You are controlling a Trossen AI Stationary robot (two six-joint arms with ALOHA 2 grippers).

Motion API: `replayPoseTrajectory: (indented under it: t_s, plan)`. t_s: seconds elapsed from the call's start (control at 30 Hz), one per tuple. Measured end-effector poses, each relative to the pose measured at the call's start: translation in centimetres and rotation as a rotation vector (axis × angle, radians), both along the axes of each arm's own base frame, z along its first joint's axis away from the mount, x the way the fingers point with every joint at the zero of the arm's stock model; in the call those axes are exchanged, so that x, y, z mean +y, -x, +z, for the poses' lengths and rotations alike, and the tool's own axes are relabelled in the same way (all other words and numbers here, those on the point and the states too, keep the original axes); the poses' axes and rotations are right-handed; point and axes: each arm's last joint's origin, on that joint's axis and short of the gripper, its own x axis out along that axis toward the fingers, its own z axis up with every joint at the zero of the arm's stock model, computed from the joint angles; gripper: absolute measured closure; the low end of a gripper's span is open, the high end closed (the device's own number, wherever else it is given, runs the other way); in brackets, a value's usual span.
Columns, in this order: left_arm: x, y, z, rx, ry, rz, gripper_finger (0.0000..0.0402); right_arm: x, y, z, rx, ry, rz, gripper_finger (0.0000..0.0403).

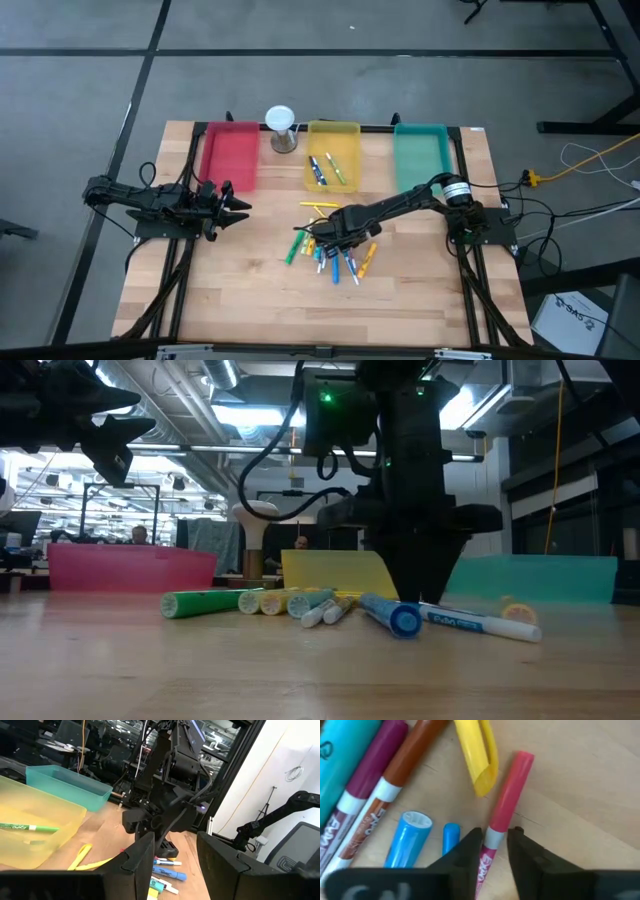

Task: Pick & Place Markers
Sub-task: Put the pink marker into the yellow bin

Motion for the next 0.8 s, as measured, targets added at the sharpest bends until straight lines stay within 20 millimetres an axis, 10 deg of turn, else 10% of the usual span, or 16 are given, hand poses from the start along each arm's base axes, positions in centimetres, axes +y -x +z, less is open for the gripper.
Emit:
replayPoseTrajectory:
  t_s: [0.17,0.8]
  plan:
    - [0.0,0.0,-0.01,0.0,0.0,0.0,0.0258,0.01,-0.13,-0.01,-0.014,0.002,0.003,0.0372]
    - [0.0,0.0,0.0,0.0,0.0,0.0,0.0258,0.01,-0.24,0.17,-0.026,-0.011,0.052,0.0374]
